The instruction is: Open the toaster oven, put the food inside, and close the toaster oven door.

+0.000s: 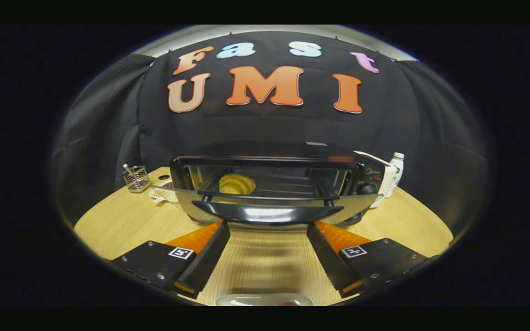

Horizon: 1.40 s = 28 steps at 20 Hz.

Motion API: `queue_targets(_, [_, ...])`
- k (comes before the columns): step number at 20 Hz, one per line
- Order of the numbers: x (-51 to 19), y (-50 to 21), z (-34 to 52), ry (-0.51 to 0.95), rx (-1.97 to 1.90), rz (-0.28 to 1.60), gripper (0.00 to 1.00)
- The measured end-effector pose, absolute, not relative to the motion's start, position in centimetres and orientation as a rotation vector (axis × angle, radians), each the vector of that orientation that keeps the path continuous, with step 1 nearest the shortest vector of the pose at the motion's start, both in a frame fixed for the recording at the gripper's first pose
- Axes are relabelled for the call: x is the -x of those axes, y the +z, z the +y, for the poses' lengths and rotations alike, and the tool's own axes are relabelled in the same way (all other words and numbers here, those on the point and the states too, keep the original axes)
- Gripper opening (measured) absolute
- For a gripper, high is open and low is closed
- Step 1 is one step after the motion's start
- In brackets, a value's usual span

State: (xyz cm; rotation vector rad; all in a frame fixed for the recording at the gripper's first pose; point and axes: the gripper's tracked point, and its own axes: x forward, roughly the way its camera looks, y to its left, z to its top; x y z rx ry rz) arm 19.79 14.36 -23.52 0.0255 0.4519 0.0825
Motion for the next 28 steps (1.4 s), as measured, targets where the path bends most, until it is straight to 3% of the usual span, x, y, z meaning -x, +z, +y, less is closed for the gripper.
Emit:
queue_targets(8, [-22.9, -18.8, 13.8, 0.071, 0.008, 0.336, 0.99])
queue_targets(14, [-21.9, -16.3, 14.8, 0.133, -0.044, 0.327, 1.0])
queue_targets(20, [-20.3, -9.1, 10.3, 0.096, -0.001, 0.22, 1.0])
queue_targets(28, [-15.6, -7.1, 5.5, 0.086, -0.023, 0.2, 1.0])
